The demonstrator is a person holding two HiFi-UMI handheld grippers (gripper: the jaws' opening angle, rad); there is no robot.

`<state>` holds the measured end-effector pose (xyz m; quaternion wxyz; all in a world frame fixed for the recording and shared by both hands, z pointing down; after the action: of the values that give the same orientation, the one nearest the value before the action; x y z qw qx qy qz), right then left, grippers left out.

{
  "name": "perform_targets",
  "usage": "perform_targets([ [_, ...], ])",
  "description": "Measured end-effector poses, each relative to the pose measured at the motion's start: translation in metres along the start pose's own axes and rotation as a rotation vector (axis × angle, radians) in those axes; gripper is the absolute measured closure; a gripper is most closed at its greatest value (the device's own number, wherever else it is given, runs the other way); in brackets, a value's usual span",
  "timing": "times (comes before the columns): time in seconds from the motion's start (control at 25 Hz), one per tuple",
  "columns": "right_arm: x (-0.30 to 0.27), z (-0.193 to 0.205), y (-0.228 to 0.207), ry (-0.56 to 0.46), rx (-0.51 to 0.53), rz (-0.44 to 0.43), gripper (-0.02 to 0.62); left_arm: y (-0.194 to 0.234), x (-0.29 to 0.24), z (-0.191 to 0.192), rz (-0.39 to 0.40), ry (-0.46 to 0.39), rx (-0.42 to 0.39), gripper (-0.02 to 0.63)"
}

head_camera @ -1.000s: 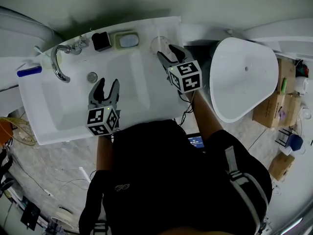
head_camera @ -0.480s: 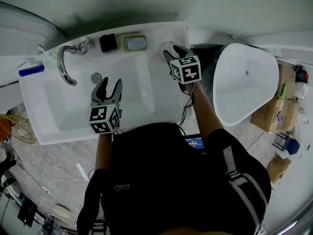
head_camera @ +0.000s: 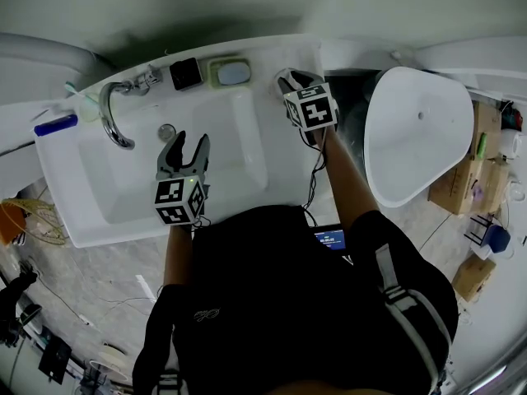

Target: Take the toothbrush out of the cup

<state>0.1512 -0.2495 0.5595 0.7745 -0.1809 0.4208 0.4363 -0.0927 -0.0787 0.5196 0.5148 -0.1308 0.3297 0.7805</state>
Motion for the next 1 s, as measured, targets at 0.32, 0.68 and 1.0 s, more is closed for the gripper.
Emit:
perform_targets([
  [0.32,0.000,-0.001,-0.004,0.001,-0.008,0.026,0.540,0.006,0.006,0.003,-0.006,0.013,0.001,0.385],
  [0.68,0.017,-0.006,-0.007,-0.109,-0.054,0.022,0.546,0.001,0.009,0.003,-0.009,0.019,-0.017,0.388],
  [1.0,0.070,-0.033,-0.007,-0.276,-0.077,-0.001,0.546,-0.009,0.012,-0.004,-0.007,-0.006,-0.041,0.393],
])
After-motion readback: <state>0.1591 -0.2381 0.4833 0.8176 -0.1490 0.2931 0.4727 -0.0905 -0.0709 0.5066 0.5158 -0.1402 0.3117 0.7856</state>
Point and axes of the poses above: the fingertips, and each gripper's own axes: x backward along the fingers, y to its left, z out of its underside, the point moved 5 cm from there along x, backward along the fingers, and after that the axes turned 8 degrees about z, right-handed, at the moved point
